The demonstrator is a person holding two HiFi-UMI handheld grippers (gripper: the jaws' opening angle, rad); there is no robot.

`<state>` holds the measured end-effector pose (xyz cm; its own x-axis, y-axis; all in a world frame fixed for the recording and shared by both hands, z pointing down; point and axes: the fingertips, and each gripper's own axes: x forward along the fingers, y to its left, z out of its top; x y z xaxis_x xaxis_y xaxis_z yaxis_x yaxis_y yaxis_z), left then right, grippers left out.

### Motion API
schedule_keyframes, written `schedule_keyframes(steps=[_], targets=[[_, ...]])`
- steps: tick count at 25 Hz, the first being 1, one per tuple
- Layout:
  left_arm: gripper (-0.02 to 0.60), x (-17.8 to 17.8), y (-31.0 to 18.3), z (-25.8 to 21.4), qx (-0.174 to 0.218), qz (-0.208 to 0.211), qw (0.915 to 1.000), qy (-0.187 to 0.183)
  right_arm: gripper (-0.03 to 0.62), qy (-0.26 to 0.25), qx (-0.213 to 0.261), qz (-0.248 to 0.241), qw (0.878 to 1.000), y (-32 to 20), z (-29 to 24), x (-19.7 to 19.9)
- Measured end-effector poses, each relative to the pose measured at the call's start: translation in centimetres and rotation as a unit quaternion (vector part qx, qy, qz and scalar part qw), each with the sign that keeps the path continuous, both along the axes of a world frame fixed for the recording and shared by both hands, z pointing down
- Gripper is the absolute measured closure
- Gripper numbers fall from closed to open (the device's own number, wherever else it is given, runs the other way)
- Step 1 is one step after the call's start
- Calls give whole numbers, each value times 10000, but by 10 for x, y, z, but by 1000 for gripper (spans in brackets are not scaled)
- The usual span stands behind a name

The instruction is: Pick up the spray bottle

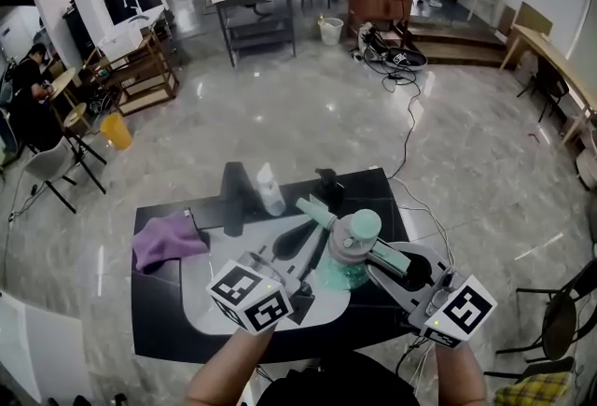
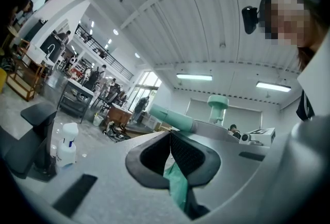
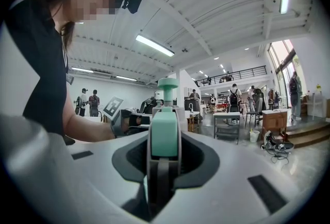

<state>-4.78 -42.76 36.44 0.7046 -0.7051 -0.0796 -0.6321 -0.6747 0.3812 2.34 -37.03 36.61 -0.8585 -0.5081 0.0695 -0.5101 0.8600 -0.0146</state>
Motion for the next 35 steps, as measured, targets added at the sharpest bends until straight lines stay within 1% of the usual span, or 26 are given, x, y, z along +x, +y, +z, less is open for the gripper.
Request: schedule_keyframes(steps=[18,26,31,35], targets=[[575,-24,58,-3,-27,-125,9999,77,510,-30,-30,-278,9996,57,-4,-23],[575,-36,88,-6,-35,-208,9998,53,510,-26,-56,-382,9993,86,-6,-34],[575,-45,106,-7,-22,-282,9996,55,510,1,27,-430,9991,102,-8,-41],[575,-49,119,-4,-49,-331,9994,61,510,13,-48,-476,9989,114,-5,-45]])
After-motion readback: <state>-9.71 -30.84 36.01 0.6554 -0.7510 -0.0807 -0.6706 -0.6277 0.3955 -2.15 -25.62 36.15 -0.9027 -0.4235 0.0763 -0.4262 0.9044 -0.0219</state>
